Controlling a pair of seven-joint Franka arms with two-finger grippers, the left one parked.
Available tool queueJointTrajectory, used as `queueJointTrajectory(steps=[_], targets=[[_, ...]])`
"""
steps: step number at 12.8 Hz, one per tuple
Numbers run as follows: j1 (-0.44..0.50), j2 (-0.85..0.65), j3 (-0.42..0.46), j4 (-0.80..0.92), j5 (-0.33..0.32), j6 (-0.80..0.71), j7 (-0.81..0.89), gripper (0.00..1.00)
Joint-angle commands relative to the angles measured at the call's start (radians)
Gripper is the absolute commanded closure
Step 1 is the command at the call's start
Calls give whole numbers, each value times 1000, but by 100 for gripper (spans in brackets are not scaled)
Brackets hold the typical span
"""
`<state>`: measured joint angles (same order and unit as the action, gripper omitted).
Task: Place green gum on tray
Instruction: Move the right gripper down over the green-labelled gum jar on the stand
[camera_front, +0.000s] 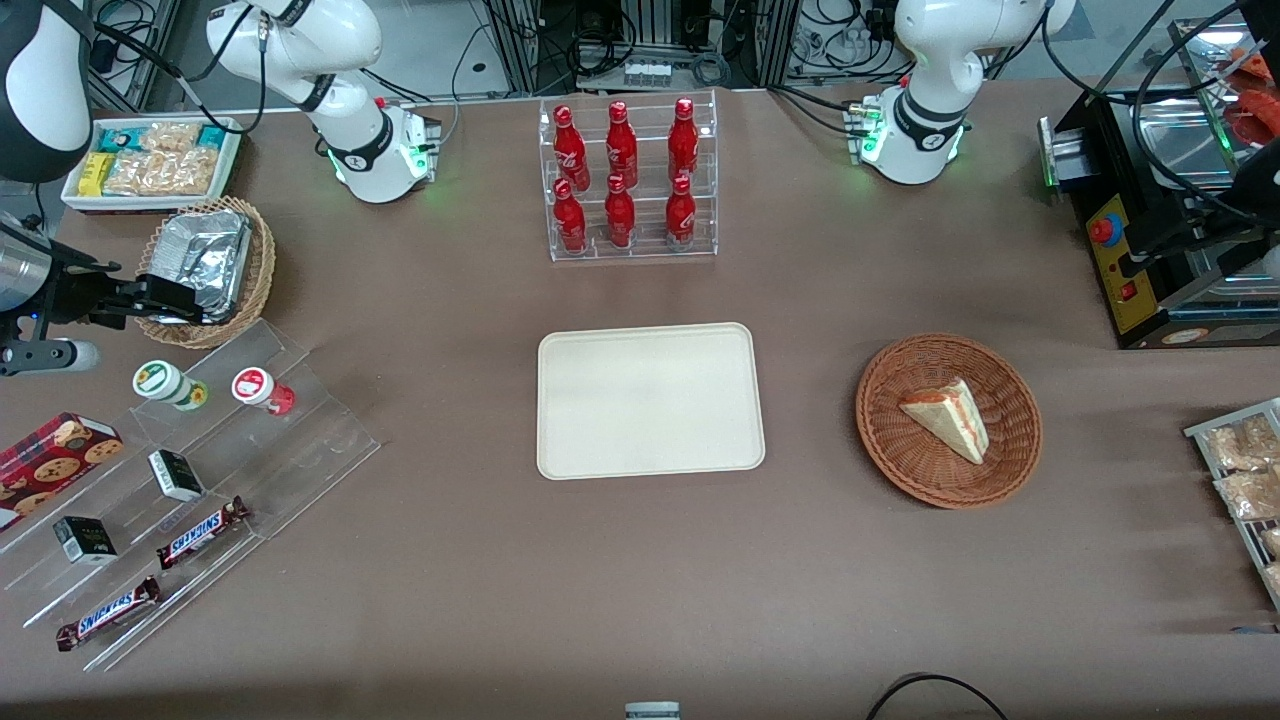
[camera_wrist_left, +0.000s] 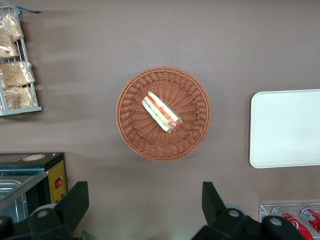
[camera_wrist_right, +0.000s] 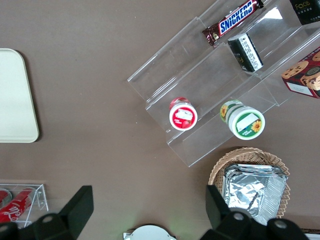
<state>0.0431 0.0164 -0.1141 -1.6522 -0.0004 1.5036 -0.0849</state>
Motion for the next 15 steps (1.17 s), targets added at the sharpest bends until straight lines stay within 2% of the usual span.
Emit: queueJointTrajectory(steps=[1,5,9,11,15], targets=[[1,7,-2,23,-7,1,19,0],[-8,1,-5,-36,-18,50,-59,0],[-70,-48,-30,-205,-21,225,-321,0],[-118,-88,-30,-312,-21,332,-506,0],[-179,-79,-30,-369,-21,426,-816,0]])
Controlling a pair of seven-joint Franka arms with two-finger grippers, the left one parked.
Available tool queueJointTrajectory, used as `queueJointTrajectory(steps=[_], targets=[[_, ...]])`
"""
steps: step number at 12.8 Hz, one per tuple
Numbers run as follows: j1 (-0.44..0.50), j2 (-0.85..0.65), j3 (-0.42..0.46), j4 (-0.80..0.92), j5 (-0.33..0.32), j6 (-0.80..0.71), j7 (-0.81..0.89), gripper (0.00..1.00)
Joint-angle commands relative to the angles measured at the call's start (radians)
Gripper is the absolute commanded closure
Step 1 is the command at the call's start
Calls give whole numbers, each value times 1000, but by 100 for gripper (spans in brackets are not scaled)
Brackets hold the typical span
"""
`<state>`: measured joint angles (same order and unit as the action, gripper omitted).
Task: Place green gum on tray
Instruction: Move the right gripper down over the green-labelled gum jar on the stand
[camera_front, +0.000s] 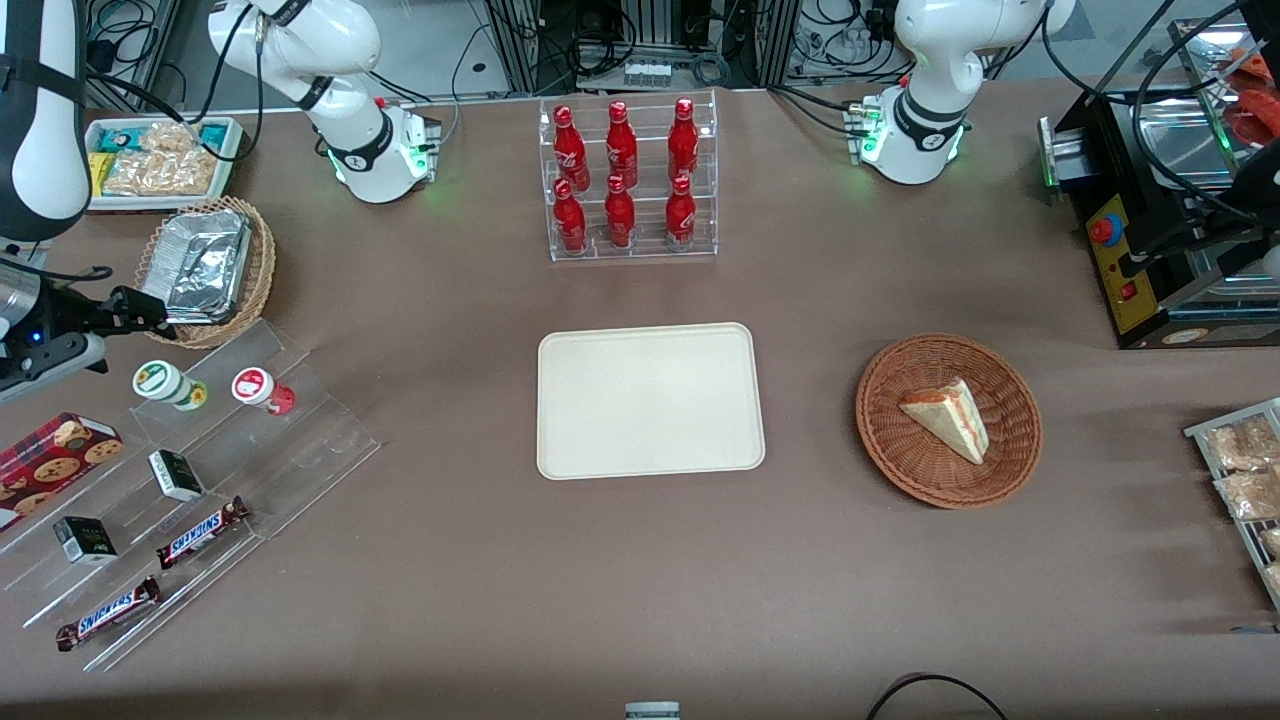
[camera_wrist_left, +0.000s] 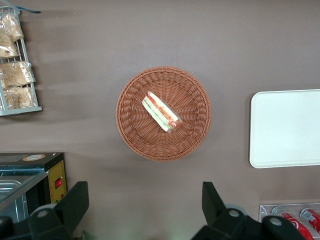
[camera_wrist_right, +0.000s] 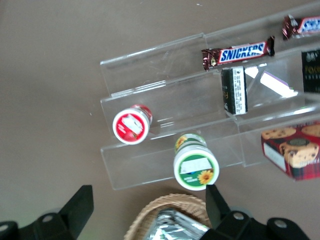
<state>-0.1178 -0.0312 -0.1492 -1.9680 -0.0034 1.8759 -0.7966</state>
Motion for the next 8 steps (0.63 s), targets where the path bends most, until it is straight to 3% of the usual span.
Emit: queueJointTrajectory(steps=[1,8], targets=[[-31,-30,5,-75,-18,83,-171,0],[-65,-10,0,-196,-18,293,-298,0]])
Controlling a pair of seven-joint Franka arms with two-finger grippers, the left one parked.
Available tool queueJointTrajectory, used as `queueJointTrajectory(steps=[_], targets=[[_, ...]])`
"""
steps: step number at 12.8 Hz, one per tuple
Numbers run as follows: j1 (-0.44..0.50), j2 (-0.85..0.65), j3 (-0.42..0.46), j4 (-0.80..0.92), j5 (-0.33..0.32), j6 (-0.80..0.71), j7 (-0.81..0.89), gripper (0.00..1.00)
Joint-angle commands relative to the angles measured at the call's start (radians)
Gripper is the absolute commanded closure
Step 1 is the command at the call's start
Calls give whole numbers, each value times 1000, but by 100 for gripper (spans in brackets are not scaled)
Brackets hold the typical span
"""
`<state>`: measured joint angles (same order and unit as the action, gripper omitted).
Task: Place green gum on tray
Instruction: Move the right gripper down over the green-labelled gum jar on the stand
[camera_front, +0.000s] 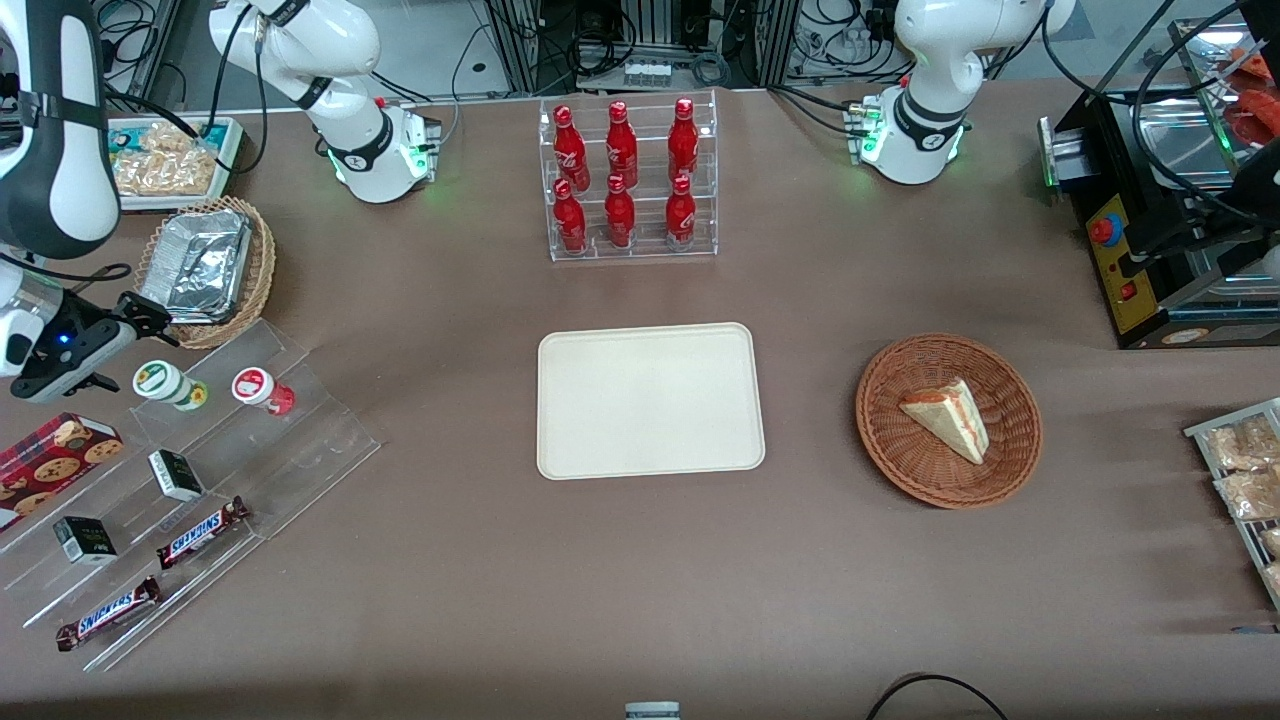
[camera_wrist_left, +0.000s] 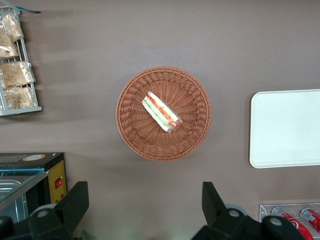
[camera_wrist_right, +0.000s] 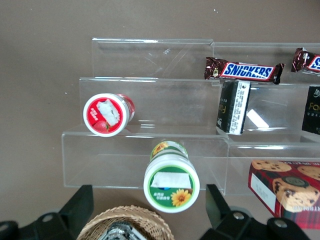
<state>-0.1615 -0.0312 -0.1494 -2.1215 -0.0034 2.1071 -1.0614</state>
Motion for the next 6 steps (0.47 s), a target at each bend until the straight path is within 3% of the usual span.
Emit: queueJointTrajectory(steps=[1,6], targets=[[-26,-4,1,-57,-17,89,-51,0],[-47,33,-1,-81,-10,157,-88,0]])
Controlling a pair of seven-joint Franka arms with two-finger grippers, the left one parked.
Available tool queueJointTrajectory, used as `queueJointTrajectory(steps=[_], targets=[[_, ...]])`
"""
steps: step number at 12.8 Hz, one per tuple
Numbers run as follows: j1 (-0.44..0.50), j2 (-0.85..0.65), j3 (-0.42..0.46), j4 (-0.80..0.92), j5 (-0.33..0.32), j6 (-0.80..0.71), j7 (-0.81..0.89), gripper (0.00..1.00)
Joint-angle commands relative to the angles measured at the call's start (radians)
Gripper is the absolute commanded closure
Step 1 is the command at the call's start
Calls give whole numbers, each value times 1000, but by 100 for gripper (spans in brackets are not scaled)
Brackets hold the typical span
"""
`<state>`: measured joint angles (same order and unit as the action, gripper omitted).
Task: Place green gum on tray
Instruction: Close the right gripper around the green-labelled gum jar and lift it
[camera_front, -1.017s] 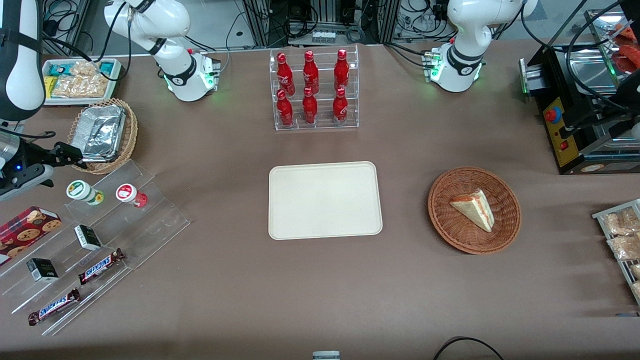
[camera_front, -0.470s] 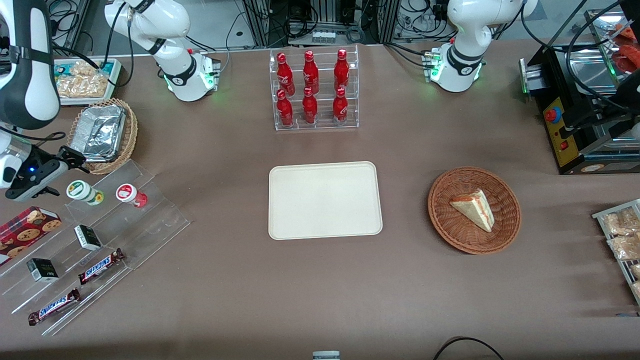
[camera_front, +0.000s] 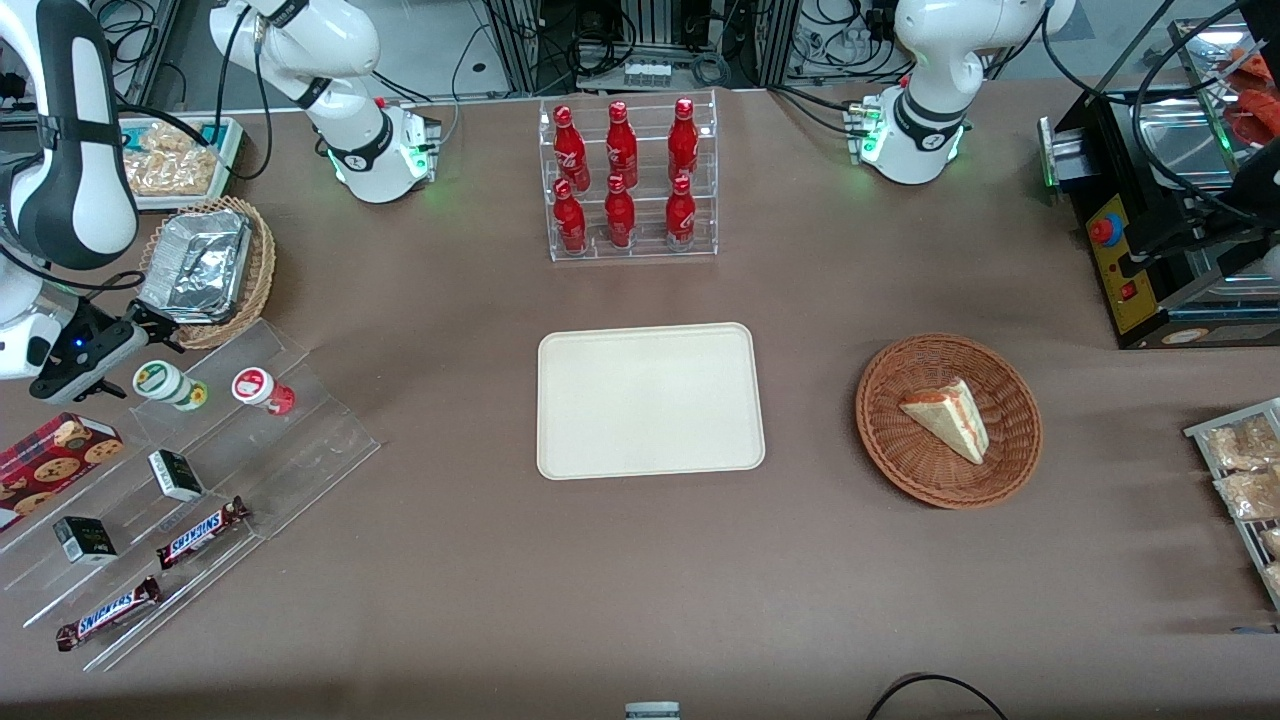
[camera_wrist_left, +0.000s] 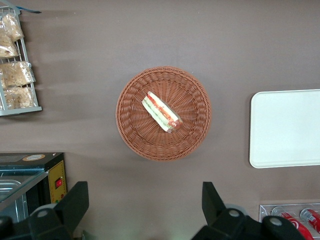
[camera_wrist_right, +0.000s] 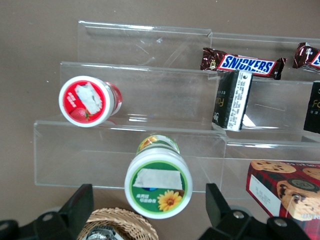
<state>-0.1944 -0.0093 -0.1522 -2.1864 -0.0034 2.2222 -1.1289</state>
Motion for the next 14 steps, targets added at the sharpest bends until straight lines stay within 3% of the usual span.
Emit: queueJointTrajectory(steps=[1,2,3,6,11,14], targets=[[-17,17,3,-26,-9,60,-20,0],[-17,20,3,-36,-7,80,-20,0],[-17,28,3,-41,-6,89,-20,8],[-16,32,3,-38,10,87,-16,99],[1,14,22,55,19,-51,56,100],[65,17,28,120,19,-125,170,100]])
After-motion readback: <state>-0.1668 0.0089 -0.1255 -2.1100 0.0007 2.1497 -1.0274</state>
